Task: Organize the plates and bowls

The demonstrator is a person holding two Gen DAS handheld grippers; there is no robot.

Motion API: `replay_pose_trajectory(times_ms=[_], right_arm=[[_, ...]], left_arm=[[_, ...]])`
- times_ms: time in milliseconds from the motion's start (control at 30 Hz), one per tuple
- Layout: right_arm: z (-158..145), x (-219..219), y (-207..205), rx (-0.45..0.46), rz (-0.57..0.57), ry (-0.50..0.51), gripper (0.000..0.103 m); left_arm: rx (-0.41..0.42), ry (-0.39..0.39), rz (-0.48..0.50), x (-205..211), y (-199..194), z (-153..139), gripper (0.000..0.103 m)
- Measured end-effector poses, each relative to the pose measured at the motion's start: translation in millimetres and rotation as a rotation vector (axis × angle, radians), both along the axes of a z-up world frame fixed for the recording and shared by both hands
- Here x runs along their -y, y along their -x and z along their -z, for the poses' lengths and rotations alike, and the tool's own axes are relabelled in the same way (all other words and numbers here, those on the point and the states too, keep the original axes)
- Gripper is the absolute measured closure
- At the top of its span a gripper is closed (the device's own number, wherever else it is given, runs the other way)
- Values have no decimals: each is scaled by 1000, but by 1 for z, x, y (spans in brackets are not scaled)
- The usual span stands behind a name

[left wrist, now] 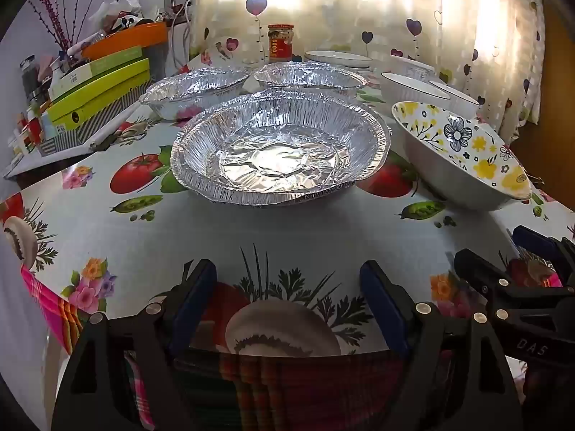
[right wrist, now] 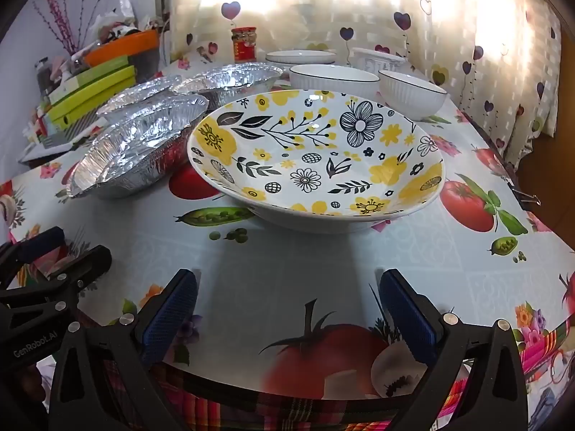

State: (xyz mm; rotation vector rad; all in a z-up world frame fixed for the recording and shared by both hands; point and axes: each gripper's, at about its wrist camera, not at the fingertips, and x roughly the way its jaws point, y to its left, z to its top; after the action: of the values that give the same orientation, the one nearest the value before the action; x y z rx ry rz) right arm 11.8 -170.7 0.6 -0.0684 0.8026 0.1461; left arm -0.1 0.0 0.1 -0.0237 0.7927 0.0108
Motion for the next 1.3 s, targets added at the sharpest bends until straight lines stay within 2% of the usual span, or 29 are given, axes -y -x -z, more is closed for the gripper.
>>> replay_pose_trajectory(times_ms=[300, 400, 567, 767, 933, 1033, 1133, 1233, 1300], right_arm=[[0, -7, -1, 8, -63, -15, 0], [-10, -9, -1, 52, -55, 8, 0], [-27, -8, 9, 105, -114, -56, 0], [-47, 20, 15, 160, -91, -128, 0], [-63, 52, -10, 209, 65, -75, 0], [-62, 68, -41, 149, 143, -68, 0], [-57, 74, -57, 123, 150, -67, 1], [-46, 76, -70, 71, 138, -107, 11], [-37, 78, -79, 22, 161, -127, 25]], left_arm=[[-2, 4, -29, -13, 0, -1, 21], [-3, 3, -44, -14, 0, 0, 21], [-3, 3, -53, -16, 0, 0, 21], [-4, 2, -54, -16, 1, 0, 21], [-6, 6, -52, -17, 0, 1, 21], [-9, 6, -53, -17, 0, 0, 21], [-11, 7, -54, -18, 0, 0, 21], [-14, 10, -56, -19, -1, 0, 21], [-16, 10, -58, -19, -1, 0, 21]])
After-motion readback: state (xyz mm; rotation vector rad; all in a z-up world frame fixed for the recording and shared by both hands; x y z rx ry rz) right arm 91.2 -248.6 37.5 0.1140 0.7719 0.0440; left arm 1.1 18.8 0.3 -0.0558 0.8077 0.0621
